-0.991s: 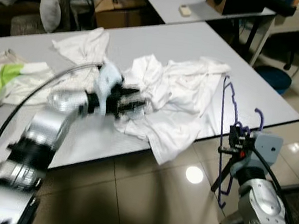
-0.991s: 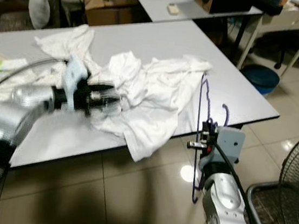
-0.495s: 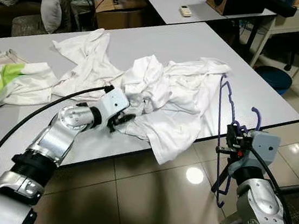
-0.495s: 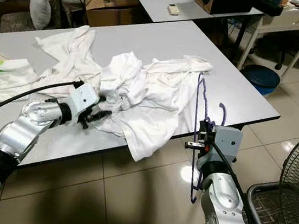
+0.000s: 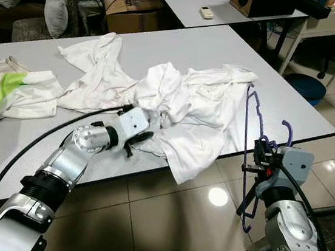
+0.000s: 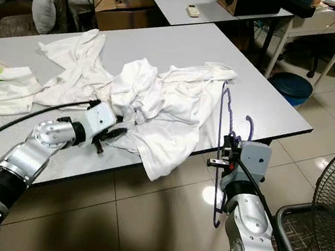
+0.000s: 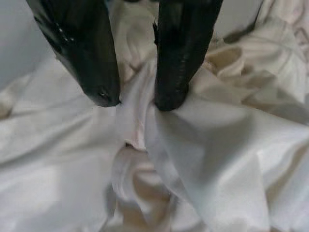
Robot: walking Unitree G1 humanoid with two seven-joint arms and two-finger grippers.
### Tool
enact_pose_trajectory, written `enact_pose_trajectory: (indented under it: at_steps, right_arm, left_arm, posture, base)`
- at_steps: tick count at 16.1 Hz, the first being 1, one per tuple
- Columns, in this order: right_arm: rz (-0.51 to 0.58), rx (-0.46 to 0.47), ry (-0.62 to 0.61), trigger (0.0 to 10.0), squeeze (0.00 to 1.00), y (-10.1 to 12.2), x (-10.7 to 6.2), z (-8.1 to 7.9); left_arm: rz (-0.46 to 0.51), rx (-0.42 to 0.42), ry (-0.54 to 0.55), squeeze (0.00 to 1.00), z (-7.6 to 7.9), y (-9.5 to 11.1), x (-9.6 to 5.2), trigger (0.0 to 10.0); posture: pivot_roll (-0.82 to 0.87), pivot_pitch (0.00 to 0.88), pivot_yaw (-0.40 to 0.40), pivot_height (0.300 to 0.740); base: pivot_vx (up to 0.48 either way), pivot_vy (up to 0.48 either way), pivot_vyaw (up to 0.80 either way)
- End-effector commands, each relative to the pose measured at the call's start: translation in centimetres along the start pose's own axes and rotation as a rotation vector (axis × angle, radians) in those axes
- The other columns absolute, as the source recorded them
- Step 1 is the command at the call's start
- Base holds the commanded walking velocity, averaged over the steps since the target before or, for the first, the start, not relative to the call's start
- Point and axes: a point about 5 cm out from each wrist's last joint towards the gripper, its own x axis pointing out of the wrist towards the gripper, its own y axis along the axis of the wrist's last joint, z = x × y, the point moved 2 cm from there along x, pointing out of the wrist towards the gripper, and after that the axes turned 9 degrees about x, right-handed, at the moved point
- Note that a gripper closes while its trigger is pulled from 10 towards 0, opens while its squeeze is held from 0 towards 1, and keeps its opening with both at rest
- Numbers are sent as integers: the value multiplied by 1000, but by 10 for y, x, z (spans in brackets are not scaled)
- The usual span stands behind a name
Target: Hang hanger
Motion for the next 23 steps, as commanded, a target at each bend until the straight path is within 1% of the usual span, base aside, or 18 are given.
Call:
enact_pose_trajectory:
  at_steps: [1, 5, 8, 10, 11, 13, 14, 15, 16, 17, 18, 19, 20, 21, 22, 23]
  right_arm:
    - [15, 4, 1, 10000, 0, 3, 0, -1]
    - [15, 3, 1, 10000, 0, 3, 1, -1]
    - [15, 2, 1, 10000, 0, 3, 1, -1]
    - [14, 1, 3, 10000, 0, 3, 1, -1]
    - [12, 0, 6, 10000, 0, 3, 2, -1]
    - [13, 0, 9, 10000, 0, 3, 3, -1]
    - [14, -1, 12, 10000, 0, 4, 3, -1]
    - [15, -2, 12, 10000, 0, 4, 4, -1]
    - [20, -3, 11, 10000, 0, 6, 6, 1]
    - [23, -3, 10, 10000, 0, 7, 6, 1]
    - [31, -2, 6, 10000, 0, 8, 7, 3]
    - [35, 0, 4, 10000, 0, 9, 8, 4]
    - [38, 7, 3, 10000, 0, 9, 9, 3]
    - [38, 9, 5, 10000, 0, 8, 9, 1]
    - [37, 15, 13, 10000, 0, 7, 10, -2]
    - [38, 19, 29, 10000, 0, 8, 10, -5]
  left_arm:
    - [-12, 34, 28, 0, -9, 1, 0, 0]
    - [-32, 40, 75, 0, -16, -2, 1, 0]
    - [-11, 27, 92, 0, -20, 0, 0, 0]
    - [16, 10, 92, 0, -20, 1, -1, 0]
    - [74, -17, 109, 0, -24, 5, -4, 0]
    - [206, -125, 180, 0, -40, 19, -12, 0]
    - [330, -218, 228, 0, -58, 34, -20, 0]
    - [421, -275, 260, 0, -71, 45, -26, 0]
    - [597, -372, 313, 0, -99, 67, -43, 0]
    - [669, -401, 332, 0, -112, 77, -51, 0]
    - [895, -491, 379, 0, -148, 104, -80, 0]
    - [996, -532, 392, 0, -161, 115, -94, 0]
    - [1117, -594, 423, 0, -183, 127, -115, 0]
    - [1048, -547, 412, 0, -181, 125, -110, 0]
    - [917, -482, 383, 0, -172, 117, -97, 0]
    - [862, -459, 366, 0, -165, 112, -89, 0]
  posture:
    - [-164, 0, 107, 740]
    - [-164, 0, 105, 740]
    - [-164, 0, 103, 740]
    - [-163, 0, 97, 740]
    - [-163, 0, 97, 740]
    - [-162, 0, 95, 740]
    - [-160, 0, 93, 740]
    - [-160, 0, 93, 740]
    - [-159, 0, 95, 740]
    - [-159, 0, 95, 740]
    - [-155, 0, 96, 740]
    - [-154, 0, 96, 740]
    - [-149, 0, 98, 740]
    - [-149, 0, 98, 740]
    - [-149, 0, 99, 740]
    - [-148, 0, 99, 740]
  base:
    - [0, 0, 0]
    - [0, 0, 0]
    - [0, 0, 0]
    - [0, 0, 0]
    - [0, 0, 0]
    - [0, 0, 0]
    - [0, 0, 0]
    - [0, 0, 0]
    - [0, 0, 0]
    - [0, 0, 0]
    - [0, 0, 0]
    - [0, 0, 0]
    - [0, 0, 0]
    - [0, 0, 0]
    - [0, 0, 0]
    - [0, 0, 0]
